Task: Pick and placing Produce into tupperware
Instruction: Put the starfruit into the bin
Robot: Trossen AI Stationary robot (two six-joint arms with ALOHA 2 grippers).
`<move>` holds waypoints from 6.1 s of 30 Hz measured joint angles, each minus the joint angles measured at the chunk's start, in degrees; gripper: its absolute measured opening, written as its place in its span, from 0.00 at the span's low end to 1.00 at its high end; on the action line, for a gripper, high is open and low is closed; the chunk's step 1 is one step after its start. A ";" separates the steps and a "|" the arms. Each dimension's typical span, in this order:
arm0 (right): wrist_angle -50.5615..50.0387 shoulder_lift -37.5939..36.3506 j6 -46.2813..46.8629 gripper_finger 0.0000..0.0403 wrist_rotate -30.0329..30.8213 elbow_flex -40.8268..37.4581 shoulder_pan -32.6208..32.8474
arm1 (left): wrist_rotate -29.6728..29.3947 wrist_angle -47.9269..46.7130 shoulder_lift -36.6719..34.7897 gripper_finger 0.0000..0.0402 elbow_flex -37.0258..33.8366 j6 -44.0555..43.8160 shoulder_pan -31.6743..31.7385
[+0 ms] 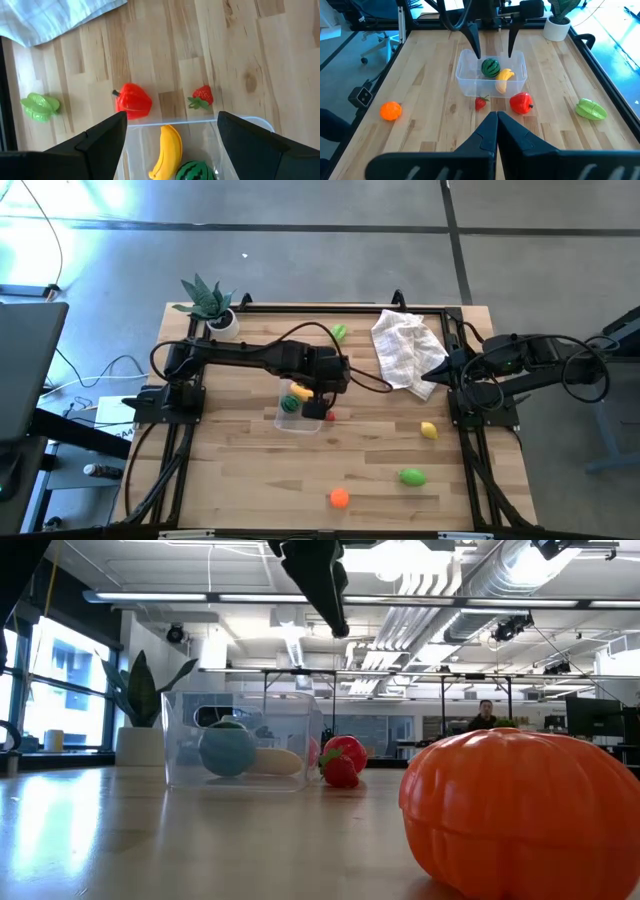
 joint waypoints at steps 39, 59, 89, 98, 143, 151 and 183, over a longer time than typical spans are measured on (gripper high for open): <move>0.00 -0.01 0.01 0.00 -0.01 0.00 0.00 | -3.34 -12.51 -0.04 0.54 -0.05 -6.64 -15.78; 0.00 -0.02 0.01 0.00 0.01 0.00 -0.02 | 6.26 7.22 -1.58 0.54 1.10 0.96 10.46; 0.00 -0.02 -0.01 0.00 0.00 0.00 0.00 | 21.99 31.84 13.51 0.54 1.14 -19.42 32.83; 0.00 -0.02 0.00 0.00 0.00 0.00 -0.02 | 13.57 26.24 13.51 0.54 1.14 -18.18 33.11; 0.00 -0.02 -0.01 0.00 -0.01 0.00 0.00 | 22.09 23.88 22.12 0.91 1.68 -15.74 33.24; 0.00 -0.02 0.01 0.00 0.00 0.00 0.00 | 21.87 25.02 22.12 0.90 1.70 -17.16 33.42; 0.00 -0.02 0.00 0.00 0.01 0.00 -0.01 | 19.76 27.89 23.91 0.77 1.70 -17.37 32.52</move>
